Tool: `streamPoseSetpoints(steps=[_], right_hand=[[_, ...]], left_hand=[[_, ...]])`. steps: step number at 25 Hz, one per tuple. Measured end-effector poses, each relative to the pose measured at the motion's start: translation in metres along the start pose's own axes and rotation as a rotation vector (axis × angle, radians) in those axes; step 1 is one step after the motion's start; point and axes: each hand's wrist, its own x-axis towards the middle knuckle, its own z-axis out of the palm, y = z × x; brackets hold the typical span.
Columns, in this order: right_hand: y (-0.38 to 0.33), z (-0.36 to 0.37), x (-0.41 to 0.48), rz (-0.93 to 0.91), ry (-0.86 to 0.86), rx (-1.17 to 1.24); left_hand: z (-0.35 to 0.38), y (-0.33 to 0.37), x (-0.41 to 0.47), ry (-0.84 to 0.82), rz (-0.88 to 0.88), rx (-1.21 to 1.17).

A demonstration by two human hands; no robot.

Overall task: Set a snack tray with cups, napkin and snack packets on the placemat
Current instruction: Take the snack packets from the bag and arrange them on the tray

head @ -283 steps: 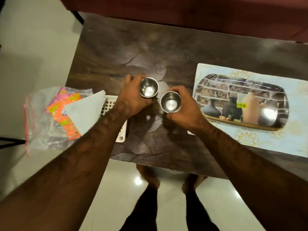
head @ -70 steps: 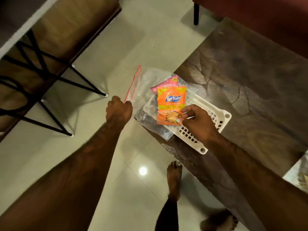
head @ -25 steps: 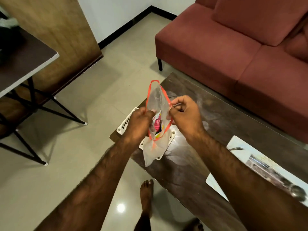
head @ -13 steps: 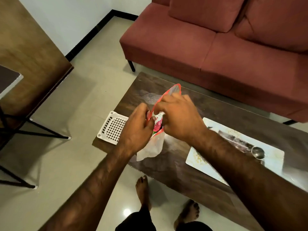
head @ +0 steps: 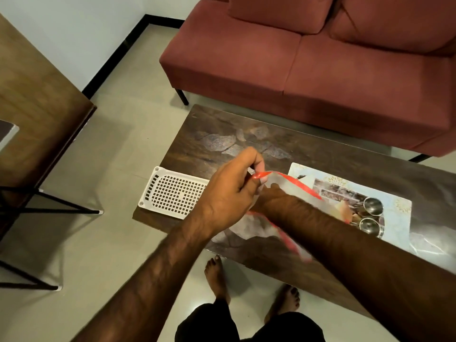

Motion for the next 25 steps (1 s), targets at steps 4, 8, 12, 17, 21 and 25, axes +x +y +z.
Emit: streamPoseSetpoints(steps=[4, 8, 12, 17, 21, 25], right_hand=[[0.006, 0.023, 0.0, 0.019, 0.181, -0.123], [0.011, 0.033, -0.002, 0.004, 0.315, -0.152], [0.012, 0.029, -0.002, 0.024, 0.289, 0.012], [0.018, 0.02, -0.012, -0.053, 0.165, 0.194], [0.013, 0.007, -0.019, -0.165, 0.214, 0.606], [0.016, 0.007, -0.017, -0.284, 0.202, 0.779]], left_hand=[[-0.006, 0.01, 0.006, -0.059, 0.039, -0.054], [-0.007, 0.009, 0.004, -0.039, 0.008, -0.109], [-0.007, -0.001, 0.006, -0.065, -0.093, -0.352], [-0.017, -0.063, 0.003, -0.035, -0.452, -0.466], [-0.004, -0.095, -0.024, -0.394, -0.394, 0.131], [0.007, -0.111, -0.029, -0.401, -0.422, 0.24]])
